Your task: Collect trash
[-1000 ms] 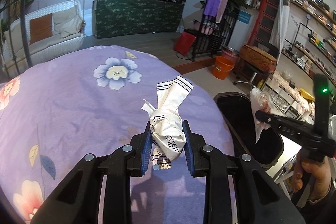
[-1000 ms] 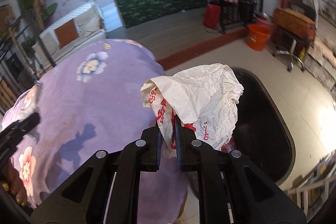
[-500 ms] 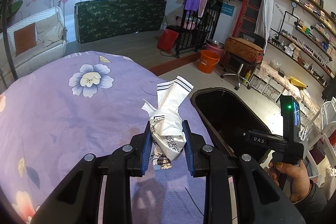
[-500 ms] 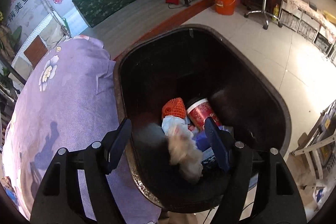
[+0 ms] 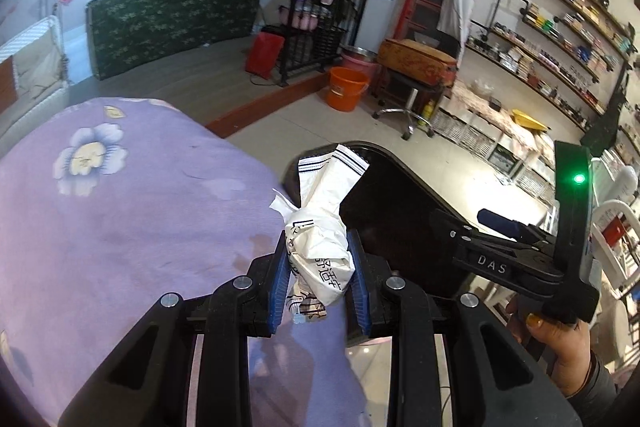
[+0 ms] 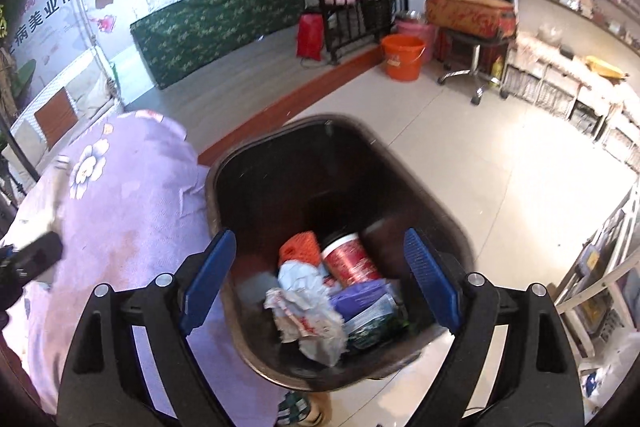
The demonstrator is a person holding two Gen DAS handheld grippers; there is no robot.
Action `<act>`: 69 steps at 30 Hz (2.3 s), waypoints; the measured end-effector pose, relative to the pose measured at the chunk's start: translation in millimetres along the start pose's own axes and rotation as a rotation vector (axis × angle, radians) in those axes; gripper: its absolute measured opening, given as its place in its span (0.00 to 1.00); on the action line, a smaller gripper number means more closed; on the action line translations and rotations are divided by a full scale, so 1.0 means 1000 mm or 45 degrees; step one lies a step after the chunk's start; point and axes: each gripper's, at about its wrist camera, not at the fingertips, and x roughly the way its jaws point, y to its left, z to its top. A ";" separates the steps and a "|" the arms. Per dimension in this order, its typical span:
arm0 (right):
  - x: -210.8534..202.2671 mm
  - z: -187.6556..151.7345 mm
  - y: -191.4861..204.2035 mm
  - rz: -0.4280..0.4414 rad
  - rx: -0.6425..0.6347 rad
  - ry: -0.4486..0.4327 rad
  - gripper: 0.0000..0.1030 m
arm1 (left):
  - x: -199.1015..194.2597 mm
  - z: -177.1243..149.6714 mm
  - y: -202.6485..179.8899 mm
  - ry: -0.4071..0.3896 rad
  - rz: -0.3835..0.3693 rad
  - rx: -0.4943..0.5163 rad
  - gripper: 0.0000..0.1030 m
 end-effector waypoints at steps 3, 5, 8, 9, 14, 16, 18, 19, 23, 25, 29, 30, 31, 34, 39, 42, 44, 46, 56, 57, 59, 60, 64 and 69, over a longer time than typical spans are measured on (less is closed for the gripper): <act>-0.009 0.001 -0.014 -0.047 0.015 -0.034 0.84 | 0.017 0.006 -0.015 0.038 -0.046 0.031 0.26; -0.012 0.001 -0.022 -0.061 0.031 -0.040 0.84 | 0.029 0.008 -0.027 0.065 -0.070 0.053 0.26; -0.016 0.000 -0.036 -0.084 0.061 -0.048 0.84 | 0.044 0.011 -0.040 0.107 -0.100 0.074 0.26; -0.018 -0.001 -0.041 -0.096 0.071 -0.053 0.84 | 0.049 0.011 -0.044 0.122 -0.109 0.079 0.26; -0.018 -0.004 -0.060 -0.127 0.120 -0.051 0.84 | 0.069 0.012 -0.060 0.175 -0.124 0.105 0.26; -0.019 -0.005 -0.067 -0.146 0.130 -0.054 0.84 | 0.074 0.011 -0.064 0.190 -0.123 0.111 0.27; -0.019 -0.004 -0.072 -0.152 0.143 -0.055 0.84 | 0.080 0.010 -0.070 0.204 -0.116 0.135 0.27; -0.020 -0.004 -0.074 -0.156 0.147 -0.057 0.84 | 0.082 0.010 -0.073 0.207 -0.108 0.148 0.27; -0.019 -0.004 -0.079 -0.167 0.156 -0.056 0.84 | 0.096 0.011 -0.078 0.253 -0.124 0.161 0.48; -0.019 -0.006 -0.081 -0.168 0.162 -0.053 0.84 | 0.098 0.012 -0.078 0.269 -0.136 0.159 0.65; -0.018 -0.004 -0.081 -0.171 0.170 -0.056 0.84 | 0.097 0.010 -0.075 0.268 -0.123 0.166 0.78; -0.019 -0.005 -0.080 -0.173 0.170 -0.058 0.84 | 0.096 0.009 -0.074 0.266 -0.123 0.167 0.79; -0.019 -0.005 -0.080 -0.174 0.171 -0.060 0.85 | 0.093 0.009 -0.074 0.261 -0.121 0.166 0.79; -0.020 -0.004 -0.077 -0.166 0.171 -0.064 0.85 | 0.080 0.009 -0.073 0.213 -0.110 0.173 0.80; -0.021 -0.001 -0.067 -0.156 0.146 -0.072 0.88 | 0.056 0.009 -0.064 0.093 -0.043 0.188 0.85; -0.027 0.002 -0.059 -0.153 0.138 -0.094 0.91 | 0.035 0.005 -0.048 0.029 -0.002 0.140 0.88; -0.030 0.002 -0.052 -0.149 0.133 -0.106 0.93 | 0.021 0.000 -0.035 -0.021 0.033 0.096 0.89; -0.032 0.003 -0.040 -0.125 0.121 -0.119 0.94 | 0.007 -0.002 -0.024 -0.069 0.082 0.069 0.90; -0.060 -0.016 0.066 -0.091 -0.125 -0.297 0.95 | -0.072 -0.035 0.035 -0.296 0.418 -0.041 0.94; -0.062 -0.019 0.077 -0.104 -0.145 -0.316 0.95 | -0.079 -0.038 0.040 -0.309 0.445 -0.065 0.94; -0.069 -0.026 0.100 -0.075 -0.192 -0.339 0.95 | -0.094 -0.043 0.049 -0.344 0.511 -0.104 0.94; -0.072 -0.028 0.109 -0.046 -0.209 -0.344 0.95 | -0.101 -0.044 0.052 -0.364 0.545 -0.115 0.94; -0.089 -0.043 0.143 0.050 -0.295 -0.383 0.95 | -0.133 -0.054 0.064 -0.439 0.661 -0.159 0.94; -0.110 -0.055 0.170 0.191 -0.360 -0.380 0.95 | -0.159 -0.062 0.069 -0.507 0.720 -0.212 0.94</act>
